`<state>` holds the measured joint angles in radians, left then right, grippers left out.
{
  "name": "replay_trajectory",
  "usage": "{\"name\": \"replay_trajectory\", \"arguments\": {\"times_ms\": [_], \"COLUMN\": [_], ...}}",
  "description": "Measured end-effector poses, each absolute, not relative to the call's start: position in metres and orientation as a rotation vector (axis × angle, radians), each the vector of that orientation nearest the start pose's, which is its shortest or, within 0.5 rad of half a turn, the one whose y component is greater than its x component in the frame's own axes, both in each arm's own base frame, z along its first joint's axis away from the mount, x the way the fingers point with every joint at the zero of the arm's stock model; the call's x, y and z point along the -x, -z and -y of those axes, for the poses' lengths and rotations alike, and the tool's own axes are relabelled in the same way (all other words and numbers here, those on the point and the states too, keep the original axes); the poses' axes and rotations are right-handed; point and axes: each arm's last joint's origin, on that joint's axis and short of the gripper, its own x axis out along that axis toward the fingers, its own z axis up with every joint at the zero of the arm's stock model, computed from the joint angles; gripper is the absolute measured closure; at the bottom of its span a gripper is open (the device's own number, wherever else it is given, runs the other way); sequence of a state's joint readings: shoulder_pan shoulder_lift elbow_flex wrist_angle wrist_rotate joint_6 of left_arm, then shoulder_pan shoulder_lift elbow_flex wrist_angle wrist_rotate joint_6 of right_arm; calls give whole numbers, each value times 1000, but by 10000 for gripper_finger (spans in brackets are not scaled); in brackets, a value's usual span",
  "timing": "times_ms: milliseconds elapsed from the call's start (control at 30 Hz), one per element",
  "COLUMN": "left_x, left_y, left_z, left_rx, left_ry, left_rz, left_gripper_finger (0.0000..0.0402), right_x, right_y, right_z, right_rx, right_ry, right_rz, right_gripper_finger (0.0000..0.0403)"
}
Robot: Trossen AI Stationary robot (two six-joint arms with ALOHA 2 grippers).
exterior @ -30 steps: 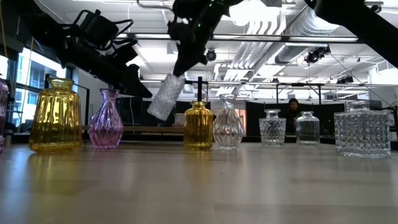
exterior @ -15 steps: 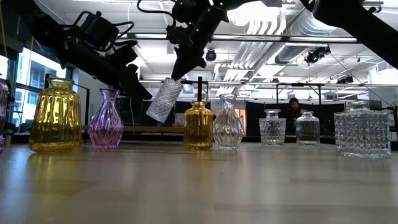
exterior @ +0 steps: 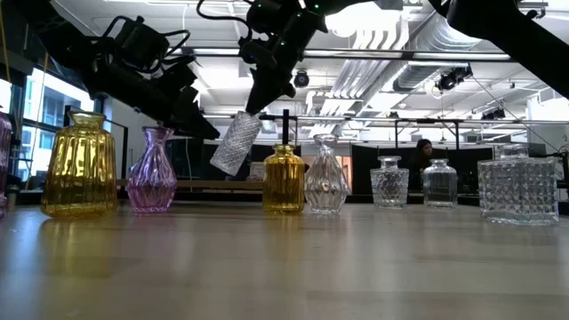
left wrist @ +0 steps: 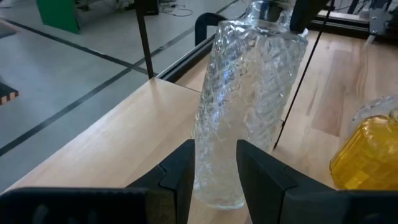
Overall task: Sort vases onto shelf
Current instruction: Put the transparent vase in the top right corner of the shelf
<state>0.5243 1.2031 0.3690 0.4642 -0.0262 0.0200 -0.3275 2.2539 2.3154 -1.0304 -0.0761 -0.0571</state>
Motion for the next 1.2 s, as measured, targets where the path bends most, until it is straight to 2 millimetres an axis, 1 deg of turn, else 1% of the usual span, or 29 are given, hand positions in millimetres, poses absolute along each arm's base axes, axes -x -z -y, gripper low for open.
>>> {"name": "replay_trajectory", "arguments": {"times_ms": [133, 233, 367, 433, 533, 867, 1000, 1200], "left_x": [-198, -201, -205, -207, -209, -228, -230, -231], "left_y": [-164, -157, -153, -151, -149, -146, -144, -143], "left_z": [-115, -117, -119, -119, -121, -127, -128, -128], "left_rx": [89, 99, 100, 100, 108, 132, 142, 157], "left_ry": [-539, -538, -533, -521, -521, -479, -470, -473], "left_rz": [-400, -415, -397, -387, -379, -407, -410, -404], "left_gripper_finger": [313, 340, 387, 397, 396, 401, 401, 401], "right_x": [-457, -457, -456, -455, -455, -454, -453, -455], "right_y": [-304, -303, -303, -302, -302, -302, -301, -302], "right_z": [153, 153, 154, 154, 153, 154, 154, 154], "right_rx": [-143, -148, -147, -148, -148, -142, -142, -118], "right_ry": [205, 212, 221, 220, 220, 230, 230, 242], "right_rz": [-957, -964, -972, -977, -980, -996, -1002, -993], "right_gripper_finger": [398, 398, 398, 398, 398, 398, 398, 375]}}
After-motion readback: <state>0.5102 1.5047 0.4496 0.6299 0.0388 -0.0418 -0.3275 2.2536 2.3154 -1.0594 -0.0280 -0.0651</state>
